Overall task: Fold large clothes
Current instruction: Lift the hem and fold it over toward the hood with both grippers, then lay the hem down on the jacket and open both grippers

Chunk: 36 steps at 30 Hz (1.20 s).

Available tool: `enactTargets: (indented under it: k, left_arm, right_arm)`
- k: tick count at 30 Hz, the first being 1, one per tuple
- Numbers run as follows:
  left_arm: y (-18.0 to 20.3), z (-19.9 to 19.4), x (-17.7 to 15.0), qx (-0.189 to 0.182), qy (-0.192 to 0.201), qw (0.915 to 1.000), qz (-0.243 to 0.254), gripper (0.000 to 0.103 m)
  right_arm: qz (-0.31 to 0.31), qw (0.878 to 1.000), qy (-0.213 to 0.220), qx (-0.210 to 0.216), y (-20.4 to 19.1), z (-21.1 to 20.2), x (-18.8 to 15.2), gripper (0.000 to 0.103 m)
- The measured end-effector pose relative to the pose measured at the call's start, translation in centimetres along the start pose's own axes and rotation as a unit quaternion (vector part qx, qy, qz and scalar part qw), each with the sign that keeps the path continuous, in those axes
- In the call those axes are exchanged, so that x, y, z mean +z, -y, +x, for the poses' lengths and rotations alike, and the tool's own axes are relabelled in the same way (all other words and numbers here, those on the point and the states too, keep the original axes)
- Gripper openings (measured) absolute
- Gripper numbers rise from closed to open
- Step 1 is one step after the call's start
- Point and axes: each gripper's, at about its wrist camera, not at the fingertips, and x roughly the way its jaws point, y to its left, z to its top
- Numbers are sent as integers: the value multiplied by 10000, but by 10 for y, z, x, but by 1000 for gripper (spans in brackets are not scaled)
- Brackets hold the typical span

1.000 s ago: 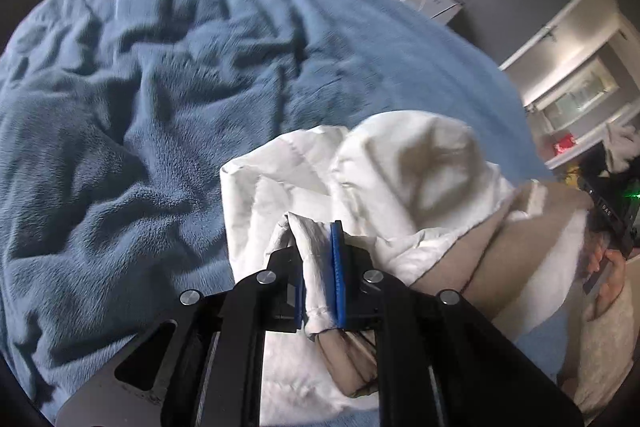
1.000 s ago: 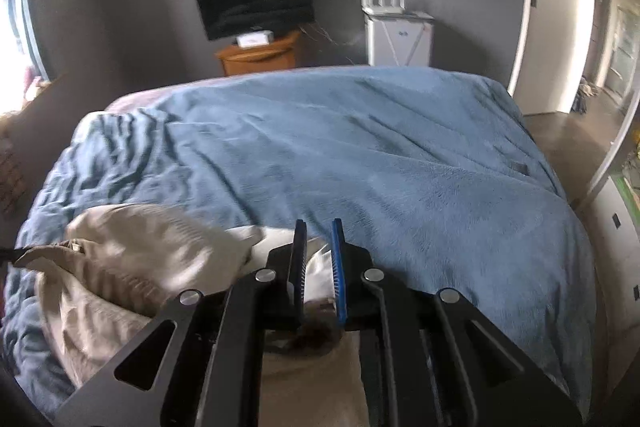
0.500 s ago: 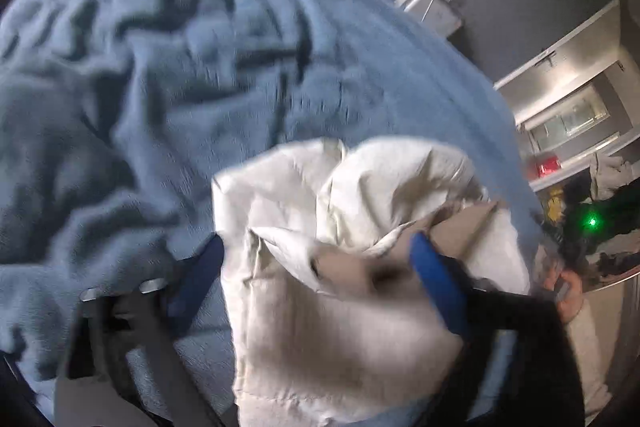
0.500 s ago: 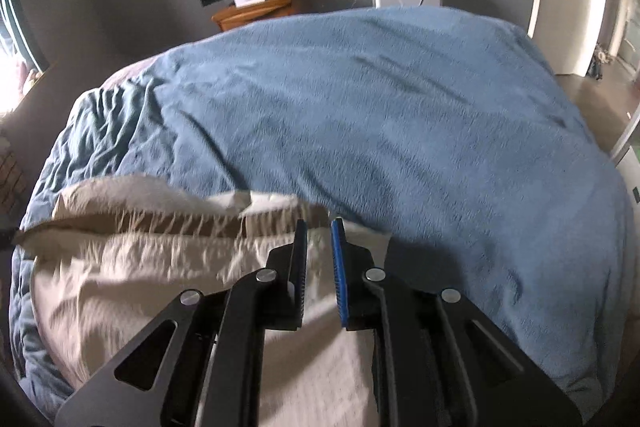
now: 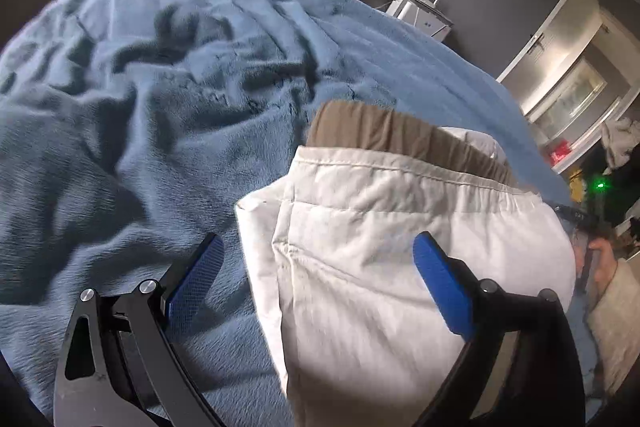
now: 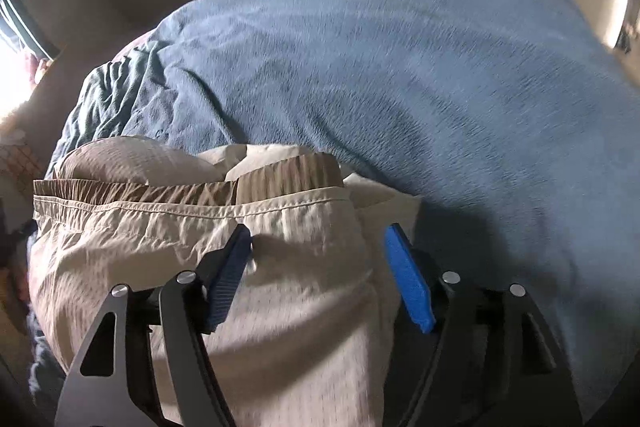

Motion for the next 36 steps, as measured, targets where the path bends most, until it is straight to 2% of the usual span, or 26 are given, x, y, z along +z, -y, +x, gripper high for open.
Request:
enactTargets:
  k: [1, 4, 6, 8, 10, 11, 13, 14, 16, 18, 21, 23, 26, 30, 32, 36]
  left_arm:
    - [-5, 7, 0, -234, -56, 9997, -84, 88]
    - [-10, 17, 2, -692, -163, 9974, -115, 68]
    - [-7, 16, 1, -709, -108, 9974, 49, 60]
    - [-3, 9, -1, -643, -53, 9976, 240, 49]
    - [2, 4, -4, -551, 34, 9980, 322, 37]
    - [5, 0, -5, -532, 93, 9979, 365, 26]
    - [20, -9, -9, -288, 244, 9974, 613, 19]
    - [27, -11, -11, -138, 299, 9967, 736, 16]
    - [43, -22, -14, 204, 498, 9934, 1016, 15]
    - [55, -33, -13, 418, 733, 9896, 1164, 15]
    - [68, -52, -4, 545, 1083, 9848, 1245, 14]
    - [70, -49, 7, 660, 1126, 9845, 1169, 14]
    - [65, -19, 18, 957, 830, 9856, 1117, 14]
    - [58, 37, 12, 1393, 139, 9829, 1199, 16]
    - [54, 49, 9, 1486, 13, 9807, 1268, 17]
    - [49, 69, 6, 1583, -173, 9789, 1280, 21]
  right_arm:
    - [50, 9999, -75, 117, 3, 4, 1, 68]
    - [242, 9980, -332, 471, 12, 19, 1, 69]
    - [346, 9964, -333, 705, 18, 20, -2, 69]
    - [268, 9965, -247, 749, 18, 16, -4, 66]
    - [12, 9983, -117, 571, 10, 11, -11, 46]
    - [-73, 9989, -50, 466, 7, 10, -12, 42]
    - [-319, 9988, 186, 327, -3, 1, -17, 22]
    - [-566, 9973, 428, 165, -15, -8, -21, 19]
    - [-1065, 9907, 804, -248, -34, -22, -27, 8]
    - [-1470, 9761, 1478, -617, -55, -49, -32, 6]
    - [-1565, 9593, 2221, -770, -66, -85, -27, 6]
    - [-1520, 9551, 2393, -862, -68, -91, -20, 6]
    - [-1292, 9584, 2245, -1196, -66, -66, -9, 6]
    - [-997, 9729, 1478, -1473, -56, -5, 1, 6]
    - [-856, 9794, 1104, -1455, -49, 22, 2, 7]
    - [-883, 9795, 923, -1560, -45, 45, 4, 8]
